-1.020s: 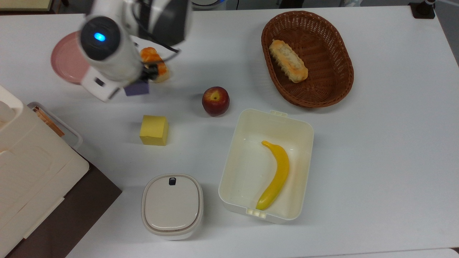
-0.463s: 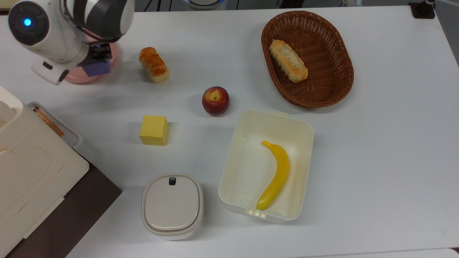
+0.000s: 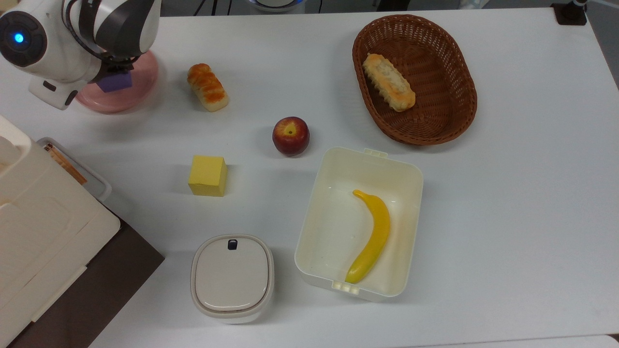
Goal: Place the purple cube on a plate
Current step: 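Lower the purple cube onto the pink plate and open the gripper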
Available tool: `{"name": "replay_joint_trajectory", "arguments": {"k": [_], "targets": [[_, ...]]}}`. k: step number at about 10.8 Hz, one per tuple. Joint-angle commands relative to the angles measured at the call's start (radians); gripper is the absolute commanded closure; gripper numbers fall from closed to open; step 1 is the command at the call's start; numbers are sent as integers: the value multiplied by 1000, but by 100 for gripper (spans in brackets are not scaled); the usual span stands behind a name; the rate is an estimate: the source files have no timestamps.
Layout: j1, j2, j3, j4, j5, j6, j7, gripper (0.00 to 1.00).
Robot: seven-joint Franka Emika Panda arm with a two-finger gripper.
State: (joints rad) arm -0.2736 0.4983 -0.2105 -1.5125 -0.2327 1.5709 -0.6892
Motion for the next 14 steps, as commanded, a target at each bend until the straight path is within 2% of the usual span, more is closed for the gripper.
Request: {"name": "replay_joint_trajectory", "arguments": {"k": [1,3,5,7,11,12,14], "targets": [[11,-27,2,-18,-22,-2,-7,0],[19,-35,2,-15,-22,-8,-4,0],[43,-50,10,27,-8,-43,7,0],[105,-58,11,64,-7,-64,113,0],[238,-98,16,64,1,-52,264,0],[246,-112,20,69,27,-54,311,0],[251,-135,75,104,110,-51,362,0]]}}
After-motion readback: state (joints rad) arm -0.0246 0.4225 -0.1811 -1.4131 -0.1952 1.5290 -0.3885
